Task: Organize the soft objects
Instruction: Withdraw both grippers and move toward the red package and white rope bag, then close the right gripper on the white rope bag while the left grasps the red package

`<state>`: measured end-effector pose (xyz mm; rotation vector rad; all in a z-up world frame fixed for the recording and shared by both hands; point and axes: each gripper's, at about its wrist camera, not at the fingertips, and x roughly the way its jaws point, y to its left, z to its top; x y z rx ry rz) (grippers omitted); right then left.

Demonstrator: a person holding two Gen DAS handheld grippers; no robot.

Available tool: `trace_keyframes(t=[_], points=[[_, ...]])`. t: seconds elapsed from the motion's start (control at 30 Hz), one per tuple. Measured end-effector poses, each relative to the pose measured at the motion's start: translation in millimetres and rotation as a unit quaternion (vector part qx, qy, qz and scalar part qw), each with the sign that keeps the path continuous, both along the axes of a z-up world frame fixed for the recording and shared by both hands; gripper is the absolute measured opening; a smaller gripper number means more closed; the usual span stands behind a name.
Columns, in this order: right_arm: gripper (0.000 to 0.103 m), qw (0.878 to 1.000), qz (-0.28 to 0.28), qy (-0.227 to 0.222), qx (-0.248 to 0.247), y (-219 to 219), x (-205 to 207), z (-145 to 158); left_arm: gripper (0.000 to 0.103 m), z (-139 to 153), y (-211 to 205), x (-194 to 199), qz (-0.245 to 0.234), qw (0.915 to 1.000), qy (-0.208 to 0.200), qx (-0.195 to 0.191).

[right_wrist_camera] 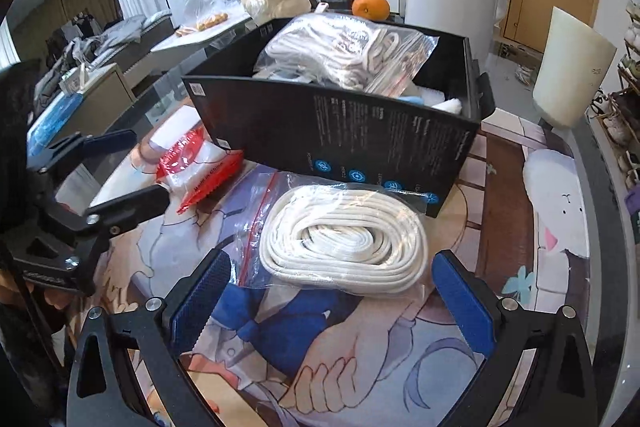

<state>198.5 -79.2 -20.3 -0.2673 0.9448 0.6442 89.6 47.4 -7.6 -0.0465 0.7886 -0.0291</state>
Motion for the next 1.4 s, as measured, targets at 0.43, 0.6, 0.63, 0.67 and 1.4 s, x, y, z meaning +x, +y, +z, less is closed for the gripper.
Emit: trace_keyframes(t=[0.43, 0.6, 0.63, 0.67, 1.4], points=[[0.102, 0.999, -0.007, 0.003, -0.039, 25, 2, -8, 0.103, 0, 4, 0, 0.001, 0.9999, 0.0, -0.015], [0.102, 0.999, -0.012, 0.0, -0.044, 30, 4, -8, 0.103, -2, 5, 1, 0.002, 0.9998, 0.006, -0.021], [0.102, 0.999, -0.013, 0.0, -0.044, 31, 4, -8, 0.103, -3, 6, 1, 0.003, 0.9997, 0.007, -0.022], [0.102, 0.999, -0.014, -0.001, -0.044, 31, 4, -8, 0.103, -3, 6, 2, 0.003, 0.9997, 0.008, -0.024], [0.064, 0.999, -0.002, -0.021, -0.024, 22, -8, -4, 0.103, -10, 1, 13, -0.004, 0.9991, 0.04, -0.013]])
